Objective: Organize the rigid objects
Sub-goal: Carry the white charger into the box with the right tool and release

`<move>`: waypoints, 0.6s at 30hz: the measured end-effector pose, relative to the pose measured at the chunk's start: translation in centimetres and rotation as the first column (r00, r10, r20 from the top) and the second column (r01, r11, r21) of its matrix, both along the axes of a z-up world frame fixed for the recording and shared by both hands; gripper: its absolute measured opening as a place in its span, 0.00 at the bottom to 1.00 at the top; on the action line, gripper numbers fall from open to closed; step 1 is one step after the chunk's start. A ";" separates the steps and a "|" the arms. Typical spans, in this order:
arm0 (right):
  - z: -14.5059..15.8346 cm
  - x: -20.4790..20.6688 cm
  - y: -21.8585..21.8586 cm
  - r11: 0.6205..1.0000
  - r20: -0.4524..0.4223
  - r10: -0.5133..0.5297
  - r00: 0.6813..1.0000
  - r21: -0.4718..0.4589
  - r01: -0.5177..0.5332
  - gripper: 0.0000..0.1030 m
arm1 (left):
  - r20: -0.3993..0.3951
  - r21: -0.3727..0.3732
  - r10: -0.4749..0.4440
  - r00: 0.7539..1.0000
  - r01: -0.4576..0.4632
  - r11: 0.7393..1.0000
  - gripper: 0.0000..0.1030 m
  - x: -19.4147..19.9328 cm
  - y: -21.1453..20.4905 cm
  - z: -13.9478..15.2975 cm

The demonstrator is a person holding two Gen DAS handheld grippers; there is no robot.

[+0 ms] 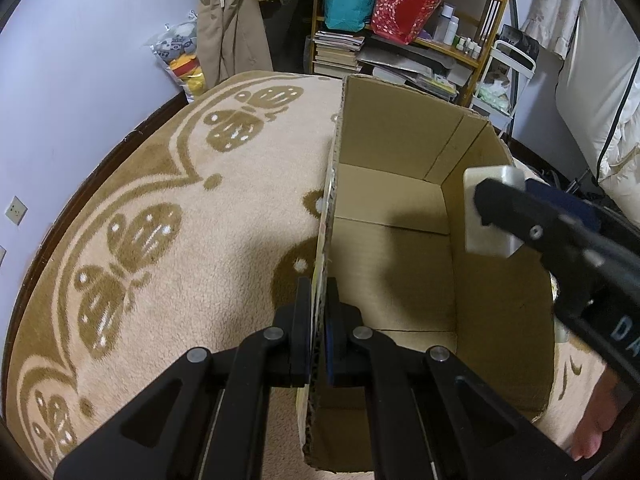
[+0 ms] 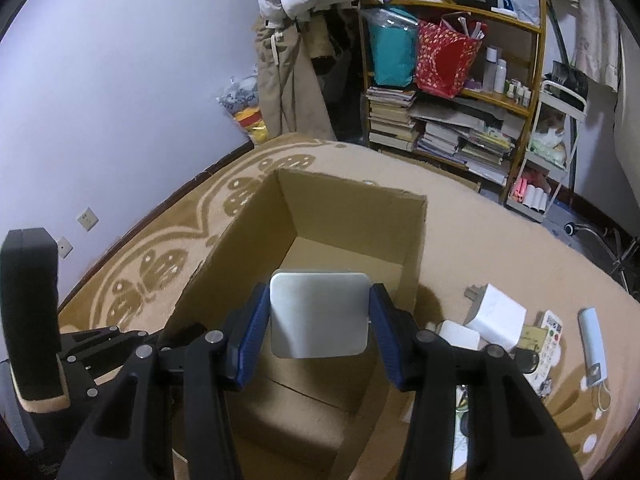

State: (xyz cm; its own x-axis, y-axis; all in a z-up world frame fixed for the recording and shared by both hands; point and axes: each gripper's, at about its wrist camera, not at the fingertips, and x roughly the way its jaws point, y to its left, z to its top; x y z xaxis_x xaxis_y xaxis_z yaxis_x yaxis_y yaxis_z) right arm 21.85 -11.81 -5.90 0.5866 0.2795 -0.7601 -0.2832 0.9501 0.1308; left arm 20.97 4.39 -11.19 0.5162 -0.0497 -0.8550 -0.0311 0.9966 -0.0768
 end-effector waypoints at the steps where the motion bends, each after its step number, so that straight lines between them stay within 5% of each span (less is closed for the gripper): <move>1: -0.2 0.1 0.2 1.000 -0.003 0.001 1.000 -0.010 -0.001 0.52 | 0.000 0.000 0.000 1.000 0.000 1.000 0.05 0.0 0.0 0.0; 8: 0.2 0.0 0.1 1.000 0.010 -0.009 1.000 -0.016 0.009 0.54 | 0.001 -0.009 0.004 1.000 -0.004 1.000 0.05 0.0 0.1 -0.1; 14: 1.9 -0.9 -0.5 0.999 0.082 0.000 0.997 -0.054 0.005 0.91 | 0.007 0.005 -0.004 1.000 0.004 1.000 0.05 -0.2 -0.1 0.0; 18: 2.8 -1.2 -2.2 0.997 0.105 -0.019 0.994 -0.079 0.027 0.95 | 0.005 -0.003 -0.001 1.000 0.001 1.000 0.05 -0.2 0.0 -0.1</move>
State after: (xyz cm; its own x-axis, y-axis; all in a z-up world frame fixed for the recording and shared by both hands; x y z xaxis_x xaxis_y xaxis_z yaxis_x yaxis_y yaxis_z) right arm 20.60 -14.00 -3.11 0.6691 0.2059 -0.7140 -0.2695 0.9627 0.0251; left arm 20.75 4.43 -11.31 0.5207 -0.0530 -0.8521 -0.0294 0.9964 -0.0800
